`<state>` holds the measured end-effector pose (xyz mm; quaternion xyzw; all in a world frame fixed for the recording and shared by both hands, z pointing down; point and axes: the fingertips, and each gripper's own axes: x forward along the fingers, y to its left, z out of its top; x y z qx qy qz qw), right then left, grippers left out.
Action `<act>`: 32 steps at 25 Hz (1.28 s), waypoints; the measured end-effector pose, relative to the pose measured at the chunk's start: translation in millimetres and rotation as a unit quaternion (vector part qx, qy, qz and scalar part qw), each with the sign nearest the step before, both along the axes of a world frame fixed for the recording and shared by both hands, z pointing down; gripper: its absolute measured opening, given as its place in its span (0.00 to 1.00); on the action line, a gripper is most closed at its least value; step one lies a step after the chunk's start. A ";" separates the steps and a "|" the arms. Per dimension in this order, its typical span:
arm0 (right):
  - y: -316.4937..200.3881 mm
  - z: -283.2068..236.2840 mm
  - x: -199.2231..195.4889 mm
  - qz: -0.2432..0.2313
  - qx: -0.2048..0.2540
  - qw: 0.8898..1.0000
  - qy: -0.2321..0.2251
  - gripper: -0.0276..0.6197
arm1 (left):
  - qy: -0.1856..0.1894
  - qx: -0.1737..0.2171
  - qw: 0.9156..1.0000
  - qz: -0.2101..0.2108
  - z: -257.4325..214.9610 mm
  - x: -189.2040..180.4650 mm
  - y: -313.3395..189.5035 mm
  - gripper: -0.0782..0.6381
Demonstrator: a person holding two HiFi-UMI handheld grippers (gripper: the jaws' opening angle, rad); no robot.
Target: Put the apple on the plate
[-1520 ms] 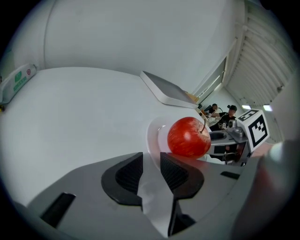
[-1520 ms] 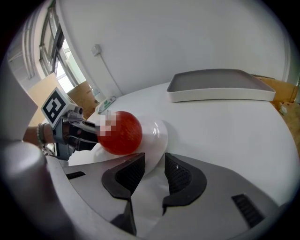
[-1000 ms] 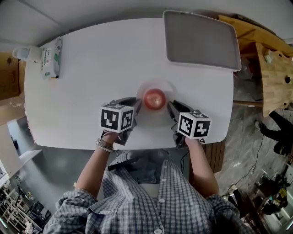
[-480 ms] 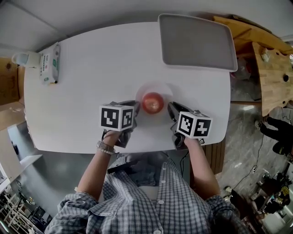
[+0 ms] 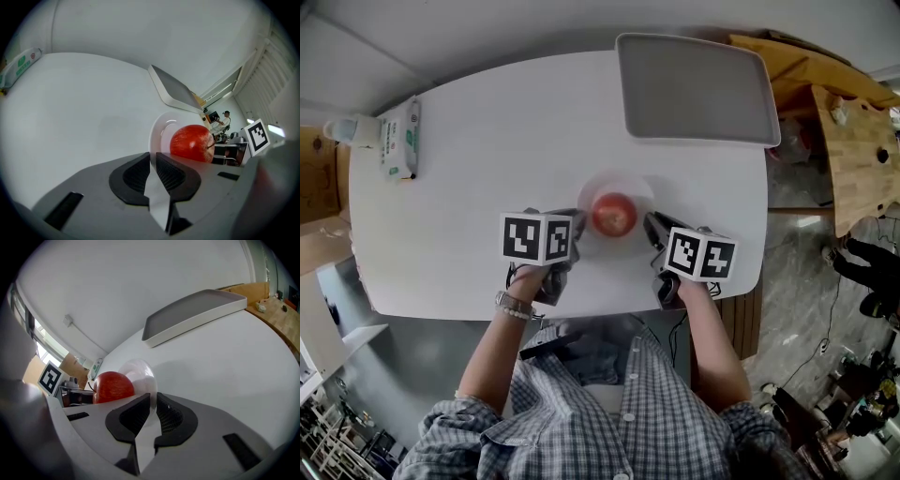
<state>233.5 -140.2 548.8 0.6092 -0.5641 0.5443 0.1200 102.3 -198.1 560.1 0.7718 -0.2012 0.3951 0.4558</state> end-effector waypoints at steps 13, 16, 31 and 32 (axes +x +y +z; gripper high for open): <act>-16.4 -19.4 21.5 0.038 0.015 0.999 -0.030 0.12 | 0.021 -0.007 1.000 -0.005 -21.8 23.3 -24.0 0.17; -25.0 -24.3 29.6 0.041 0.022 0.998 -0.030 0.12 | 0.027 -0.007 1.000 -0.002 -26.4 30.7 -31.3 0.17; -66.4 -46.5 72.8 0.054 0.054 0.997 -0.025 0.12 | 0.073 -0.015 0.997 0.000 -52.0 73.6 -73.8 0.16; -69.4 -47.4 75.3 0.057 0.056 0.997 -0.024 0.12 | 0.072 -0.011 0.997 0.002 -52.4 75.9 -76.8 0.16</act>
